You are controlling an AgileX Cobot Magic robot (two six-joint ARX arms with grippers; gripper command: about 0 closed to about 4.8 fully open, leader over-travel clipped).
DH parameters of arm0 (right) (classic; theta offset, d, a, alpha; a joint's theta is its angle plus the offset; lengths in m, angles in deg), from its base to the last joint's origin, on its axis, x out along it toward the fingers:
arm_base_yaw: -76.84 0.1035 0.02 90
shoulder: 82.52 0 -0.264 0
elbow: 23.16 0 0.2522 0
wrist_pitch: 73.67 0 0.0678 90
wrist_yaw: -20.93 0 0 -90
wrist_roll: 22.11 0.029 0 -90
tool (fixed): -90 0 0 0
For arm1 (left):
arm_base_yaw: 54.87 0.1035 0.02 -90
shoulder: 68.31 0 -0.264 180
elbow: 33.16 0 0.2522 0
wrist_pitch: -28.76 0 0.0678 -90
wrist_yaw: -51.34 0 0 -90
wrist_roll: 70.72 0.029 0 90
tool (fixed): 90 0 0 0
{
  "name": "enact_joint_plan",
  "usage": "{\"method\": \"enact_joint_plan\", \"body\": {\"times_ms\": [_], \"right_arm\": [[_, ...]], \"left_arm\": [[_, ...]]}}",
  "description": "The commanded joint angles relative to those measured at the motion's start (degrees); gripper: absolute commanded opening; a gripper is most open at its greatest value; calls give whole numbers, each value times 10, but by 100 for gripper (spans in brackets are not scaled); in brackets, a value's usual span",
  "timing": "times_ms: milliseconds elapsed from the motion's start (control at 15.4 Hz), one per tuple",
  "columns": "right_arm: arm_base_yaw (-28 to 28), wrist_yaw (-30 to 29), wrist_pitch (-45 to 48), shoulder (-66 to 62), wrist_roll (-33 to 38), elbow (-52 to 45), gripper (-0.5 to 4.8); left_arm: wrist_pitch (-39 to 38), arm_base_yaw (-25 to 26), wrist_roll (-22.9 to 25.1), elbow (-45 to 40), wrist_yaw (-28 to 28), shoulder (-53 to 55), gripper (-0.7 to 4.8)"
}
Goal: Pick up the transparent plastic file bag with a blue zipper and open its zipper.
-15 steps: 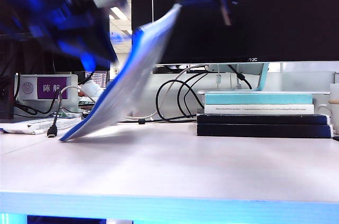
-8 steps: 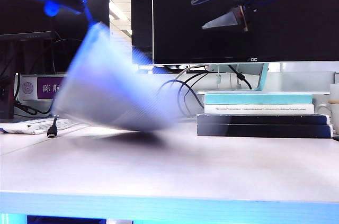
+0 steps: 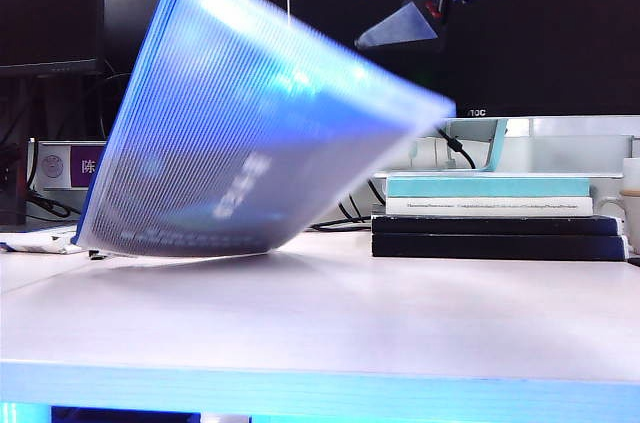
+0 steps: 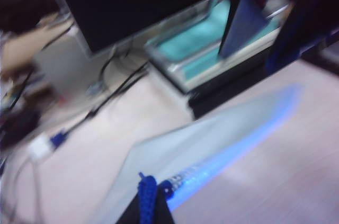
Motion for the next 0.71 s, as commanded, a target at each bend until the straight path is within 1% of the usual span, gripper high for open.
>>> {"method": "enact_joint_plan", "body": {"times_ms": [65,130,194,259,324,454,518,583,713], "right_arm": [[34,-8,-6,13,-51,3,381],[51,-5,-3,18,-60,3,381],[70,-4,-2,22,-60,3,381],[84,2,-2,22,-61,3,381],[107,12,-3,22,-61,3,381],[137,26,1,22,-61,3,380],[151,40,5,22,-60,3,380],[169,68,9,22,-59,3,379],[186,86,17,22,-59,3,377]], "left_arm": [[2,27,-16,13,-78,4,-6],[-1,41,-16,13,-95,6,-6],[-1,56,-17,13,-138,9,-6],[0,68,-33,13,-161,13,-6],[2,78,-43,13,-174,18,-6],[14,80,-46,13,-185,22,-6],[22,80,-48,13,-194,22,-6],[31,80,-60,13,-202,22,-6],[45,80,-65,13,-221,22,-6]]}}
